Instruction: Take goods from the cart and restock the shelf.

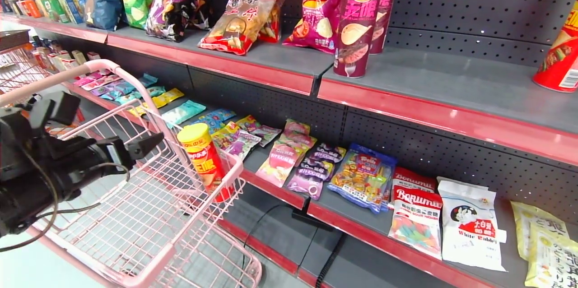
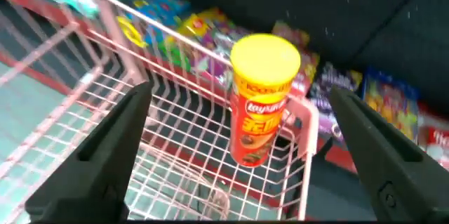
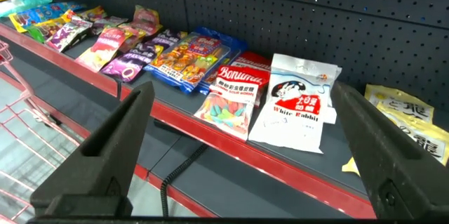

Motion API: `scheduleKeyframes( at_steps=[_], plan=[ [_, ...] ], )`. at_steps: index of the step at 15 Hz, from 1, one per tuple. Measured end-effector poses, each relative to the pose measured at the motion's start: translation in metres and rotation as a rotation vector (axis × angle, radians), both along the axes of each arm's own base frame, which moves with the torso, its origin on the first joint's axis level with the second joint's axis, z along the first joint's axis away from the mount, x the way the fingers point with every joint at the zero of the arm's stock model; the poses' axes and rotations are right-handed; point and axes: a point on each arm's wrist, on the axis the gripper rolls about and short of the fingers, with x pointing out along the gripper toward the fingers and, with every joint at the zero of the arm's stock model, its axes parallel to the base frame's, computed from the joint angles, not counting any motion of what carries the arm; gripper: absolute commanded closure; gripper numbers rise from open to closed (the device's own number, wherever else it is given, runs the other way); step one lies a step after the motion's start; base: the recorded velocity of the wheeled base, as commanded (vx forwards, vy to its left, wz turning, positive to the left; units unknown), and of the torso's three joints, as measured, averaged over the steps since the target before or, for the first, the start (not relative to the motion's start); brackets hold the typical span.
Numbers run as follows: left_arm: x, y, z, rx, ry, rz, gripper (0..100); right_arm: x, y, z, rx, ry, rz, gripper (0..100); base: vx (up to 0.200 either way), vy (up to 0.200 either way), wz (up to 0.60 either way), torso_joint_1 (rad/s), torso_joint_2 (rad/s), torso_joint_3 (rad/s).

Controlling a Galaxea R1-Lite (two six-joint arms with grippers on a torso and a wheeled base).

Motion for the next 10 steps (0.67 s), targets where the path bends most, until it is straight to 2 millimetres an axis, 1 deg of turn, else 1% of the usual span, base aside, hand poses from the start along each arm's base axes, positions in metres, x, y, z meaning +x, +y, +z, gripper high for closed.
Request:
scheduleKeyframes(
  at_steps=[2, 5, 7, 10],
  plan=[
    [0.018, -0.004, -0.022, 0.019, 0.049, -0.061, 0, 0.000, 0.000, 0.000, 0.000, 0.000, 0.000, 0, 0.000, 0.000, 0.00, 0.000, 0.00, 0.000],
    [0.031, -0.007, -0.044, 0.048, 0.102, -0.134, 0, 0.000, 0.000, 0.000, -0.001, 0.000, 0.000, 0, 0.000, 0.000, 0.00, 0.000, 0.00, 0.000],
    [0.033, -0.009, -0.052, 0.047, 0.134, -0.138, 0, 0.000, 0.000, 0.000, -0.001, 0.000, 0.000, 0, 0.000, 0.000, 0.00, 0.000, 0.00, 0.000],
    [0.035, -0.008, -0.055, 0.047, 0.144, -0.137, 0, 0.000, 0.000, 0.000, -0.001, 0.000, 0.001, 0, 0.000, 0.000, 0.00, 0.000, 0.00, 0.000]
  ],
)
